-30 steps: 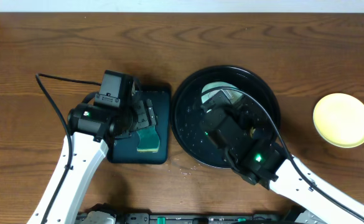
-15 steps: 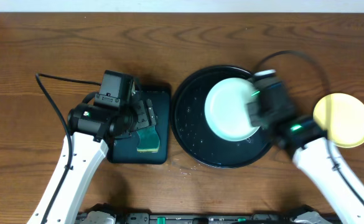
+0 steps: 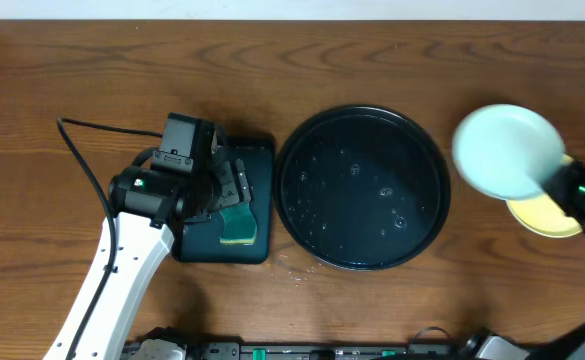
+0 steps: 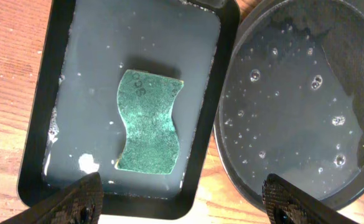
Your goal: Clean dirty plates on tray and stack at the side
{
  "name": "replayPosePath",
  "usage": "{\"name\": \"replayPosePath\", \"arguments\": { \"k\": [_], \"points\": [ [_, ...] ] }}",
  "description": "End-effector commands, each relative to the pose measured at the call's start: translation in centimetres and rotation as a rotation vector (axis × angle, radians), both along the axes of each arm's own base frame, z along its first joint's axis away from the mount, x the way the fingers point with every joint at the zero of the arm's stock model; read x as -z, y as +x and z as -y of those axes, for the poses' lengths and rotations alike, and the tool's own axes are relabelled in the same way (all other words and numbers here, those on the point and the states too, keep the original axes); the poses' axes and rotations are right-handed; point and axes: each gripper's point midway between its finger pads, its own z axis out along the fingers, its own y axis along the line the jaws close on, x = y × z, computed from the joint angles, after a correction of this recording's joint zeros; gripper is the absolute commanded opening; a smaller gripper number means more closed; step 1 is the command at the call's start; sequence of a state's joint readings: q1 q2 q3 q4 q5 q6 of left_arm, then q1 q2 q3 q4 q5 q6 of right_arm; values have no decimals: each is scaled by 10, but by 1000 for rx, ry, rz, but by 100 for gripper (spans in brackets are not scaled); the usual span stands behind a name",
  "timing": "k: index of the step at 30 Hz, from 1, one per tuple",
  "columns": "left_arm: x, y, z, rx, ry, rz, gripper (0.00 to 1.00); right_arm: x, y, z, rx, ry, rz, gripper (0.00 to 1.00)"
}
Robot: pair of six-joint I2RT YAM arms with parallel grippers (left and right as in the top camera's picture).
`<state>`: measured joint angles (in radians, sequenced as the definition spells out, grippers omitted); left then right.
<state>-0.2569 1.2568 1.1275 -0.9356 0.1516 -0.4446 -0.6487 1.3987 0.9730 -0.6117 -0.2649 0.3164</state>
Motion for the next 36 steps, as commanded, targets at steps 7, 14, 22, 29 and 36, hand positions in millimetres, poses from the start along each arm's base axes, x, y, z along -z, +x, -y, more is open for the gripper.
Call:
{"name": "replayPosePath", "arguments": {
  "k": [7, 14, 22, 29, 36],
  "points": [
    [-8, 4, -1, -9, -5, 19, 82, 56, -43, 67, 340, 150, -105, 1],
    [-8, 4, -1, -9, -5, 20, 82, 54, -37, 71, 331, 151, -74, 43],
    [-8, 4, -1, -9, -5, 19, 82, -68, 28, -2, -60, 232, 317, 54],
    [-8, 4, -1, -9, -5, 20, 82, -157, 17, -140, -626, -49, 496, 51],
    [-8, 4, -1, -9, -5, 19, 82, -180, -34, -241, -1026, -128, 572, 52]
  ]
}}
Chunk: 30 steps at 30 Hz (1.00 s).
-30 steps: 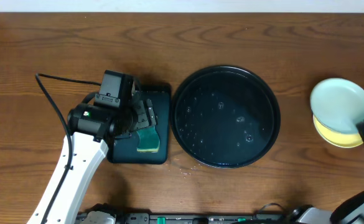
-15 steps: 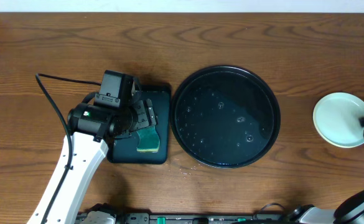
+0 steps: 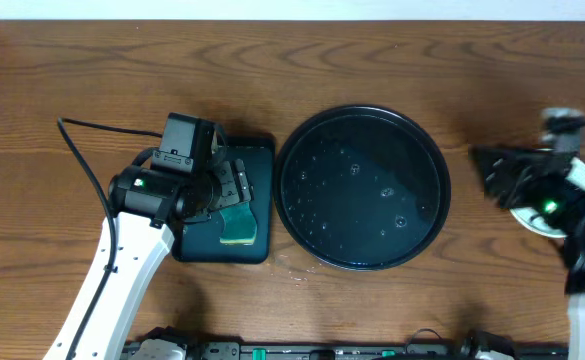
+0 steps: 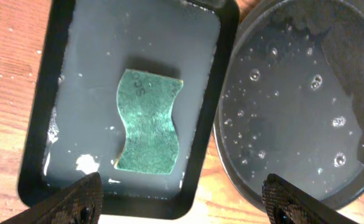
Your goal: Clean dirty plates on tray and stack at the side
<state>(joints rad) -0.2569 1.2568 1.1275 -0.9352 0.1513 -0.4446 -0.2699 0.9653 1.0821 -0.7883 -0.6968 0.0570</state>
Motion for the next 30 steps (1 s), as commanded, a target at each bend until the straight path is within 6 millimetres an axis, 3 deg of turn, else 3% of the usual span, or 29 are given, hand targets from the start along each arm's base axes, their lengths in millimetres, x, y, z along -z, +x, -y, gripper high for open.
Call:
{"name": "replayPosePath", "arguments": {
  "k": [1, 2, 4, 17, 30],
  "points": [
    [-8, 4, -1, -9, -5, 19, 83, -10, -24, -41, -202, -84, 84, 56],
    [-8, 4, -1, -9, -5, 19, 83, -10, -29, -48, -228, -81, 83, 60],
    [-8, 4, -1, -9, -5, 19, 83, -9, -35, -58, -264, -78, 76, 99],
    [-8, 4, -1, -9, -5, 19, 83, 11, -55, -65, -292, -56, -53, 99],
    [-8, 4, -1, -9, -5, 19, 83, 12, -56, -65, -292, -55, -58, 99]
  ]
}}
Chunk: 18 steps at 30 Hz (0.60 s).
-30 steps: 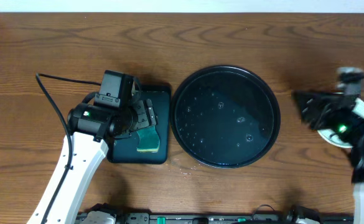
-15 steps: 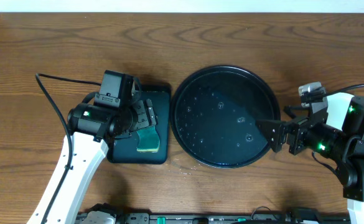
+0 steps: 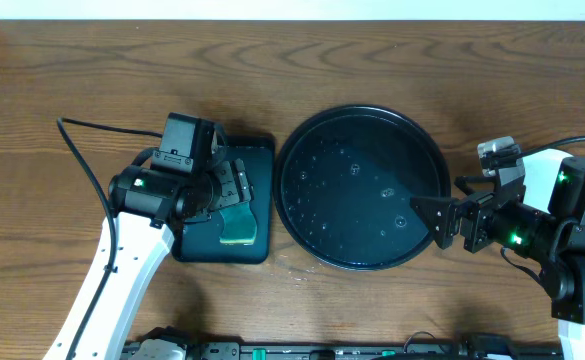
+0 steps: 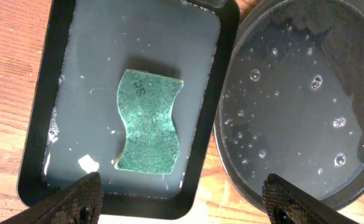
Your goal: Clean dirty plates on tray and stack at the side
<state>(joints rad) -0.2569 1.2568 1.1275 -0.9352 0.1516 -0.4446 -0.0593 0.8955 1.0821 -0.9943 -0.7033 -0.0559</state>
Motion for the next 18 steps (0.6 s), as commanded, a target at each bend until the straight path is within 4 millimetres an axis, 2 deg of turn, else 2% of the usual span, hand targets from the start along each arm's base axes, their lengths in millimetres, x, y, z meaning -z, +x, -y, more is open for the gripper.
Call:
{"name": "replayPosePath", "arguments": {
  "k": [1, 8, 13, 18],
  "points": [
    [-8, 4, -1, -9, -5, 19, 83, -3, -1, -3, -19, -4, 14, 99],
    [-8, 4, -1, -9, -5, 19, 83, 0, 2, 2, -27, -63, 50, 99],
    [-8, 4, -1, -9, -5, 19, 83, -6, 2, -5, -114, -137, 164, 99],
    [-8, 4, -1, -9, -5, 19, 83, -17, 1, -7, -102, -214, 306, 99]
  ]
}}
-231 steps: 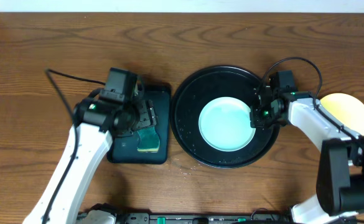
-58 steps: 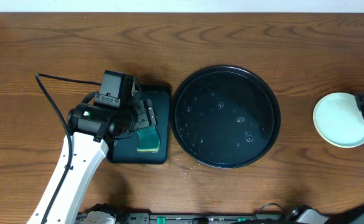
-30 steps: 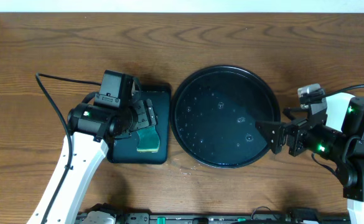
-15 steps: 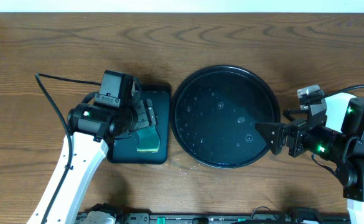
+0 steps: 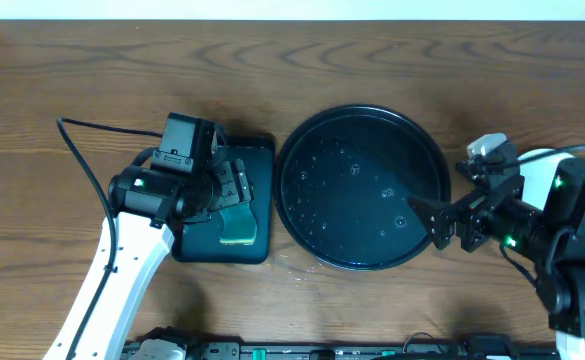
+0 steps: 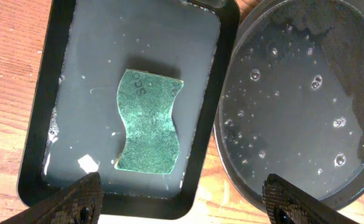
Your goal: Clean dirty plates on tray and stack at the side
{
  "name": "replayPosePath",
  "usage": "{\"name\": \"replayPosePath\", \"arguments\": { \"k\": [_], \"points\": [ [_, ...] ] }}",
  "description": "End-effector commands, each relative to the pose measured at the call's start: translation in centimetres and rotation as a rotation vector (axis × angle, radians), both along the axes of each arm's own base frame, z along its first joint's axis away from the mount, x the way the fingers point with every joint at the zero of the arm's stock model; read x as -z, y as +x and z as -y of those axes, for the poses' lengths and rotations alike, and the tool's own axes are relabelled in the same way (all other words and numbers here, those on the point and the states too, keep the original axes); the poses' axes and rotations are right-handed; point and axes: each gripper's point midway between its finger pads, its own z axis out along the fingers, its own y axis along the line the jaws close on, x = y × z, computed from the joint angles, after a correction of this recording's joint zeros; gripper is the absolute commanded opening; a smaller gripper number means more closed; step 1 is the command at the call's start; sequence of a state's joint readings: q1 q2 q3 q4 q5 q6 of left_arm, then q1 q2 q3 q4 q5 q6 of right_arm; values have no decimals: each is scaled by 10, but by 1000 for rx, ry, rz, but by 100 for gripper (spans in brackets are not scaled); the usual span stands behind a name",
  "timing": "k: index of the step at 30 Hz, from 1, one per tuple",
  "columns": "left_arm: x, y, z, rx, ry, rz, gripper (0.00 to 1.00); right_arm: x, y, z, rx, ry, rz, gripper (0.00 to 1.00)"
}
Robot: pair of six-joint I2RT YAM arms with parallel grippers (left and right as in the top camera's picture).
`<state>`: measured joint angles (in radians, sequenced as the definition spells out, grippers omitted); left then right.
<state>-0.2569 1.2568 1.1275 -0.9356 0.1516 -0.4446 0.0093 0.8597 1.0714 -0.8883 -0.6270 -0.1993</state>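
The round black tray (image 5: 362,130) holds water and bubbles and no plate; it also shows as the round tray (image 6: 294,93) in the left wrist view. My right gripper (image 5: 430,222) points left over its right rim, fingers spread, nothing between them. The plates are hidden under my right arm. My left gripper (image 6: 182,205) hangs open and empty above the rectangular black tray (image 6: 45,93), over its near edge. A green sponge (image 6: 147,121) lies flat in that tray's soapy water. From overhead the left gripper (image 5: 234,195) covers most of the sponge (image 5: 238,230).
A black cable (image 5: 102,128) runs from the left arm across the wooden table (image 5: 292,60). Water drops lie on the wood in front of the round tray. The right arm's body fills the table's right side.
My right arm's body has shifted slightly up and to the right, with its gripper still at the round tray's right rim. The left arm and sponge have not moved.
My right gripper first held a pale plate above a yellow plate at the far right. Then it stood over that spot with no plate in it and a plate's edge beneath it. After that it reached the round tray's right rim, where it remains. The left gripper stayed open above the sponge throughout.
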Motion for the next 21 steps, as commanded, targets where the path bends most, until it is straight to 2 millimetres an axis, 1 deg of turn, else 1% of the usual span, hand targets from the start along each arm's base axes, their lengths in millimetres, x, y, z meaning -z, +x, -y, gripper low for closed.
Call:
{"name": "replayPosePath", "arguments": {
  "k": [1, 4, 6, 9, 10, 12, 17, 21],
  "points": [
    [-8, 4, -1, -9, -5, 19, 83, -2, -7, -3, -11, -84, 118, 99],
    [-8, 4, -1, -9, -5, 19, 83, 4, -8, -2, 12, -122, 202, 99],
    [-8, 4, -1, -9, -5, 20, 83, 12, -9, -2, 24, -130, 251, 99],
    [-8, 4, -1, -9, -5, 19, 83, 32, -13, 1, 36, -128, 296, 99],
    [-8, 4, -1, -9, -5, 19, 83, 44, -17, 1, 39, -122, 330, 99],
    [-8, 4, -1, -9, -5, 19, 83, 56, -21, 2, 47, -109, 360, 99],
    [-8, 4, -1, -9, -5, 19, 83, 91, -33, 4, 66, -76, 391, 99],
    [-8, 4, -1, -9, -5, 20, 83, 116, -38, 9, 97, -49, 417, 99]
  ]
}}
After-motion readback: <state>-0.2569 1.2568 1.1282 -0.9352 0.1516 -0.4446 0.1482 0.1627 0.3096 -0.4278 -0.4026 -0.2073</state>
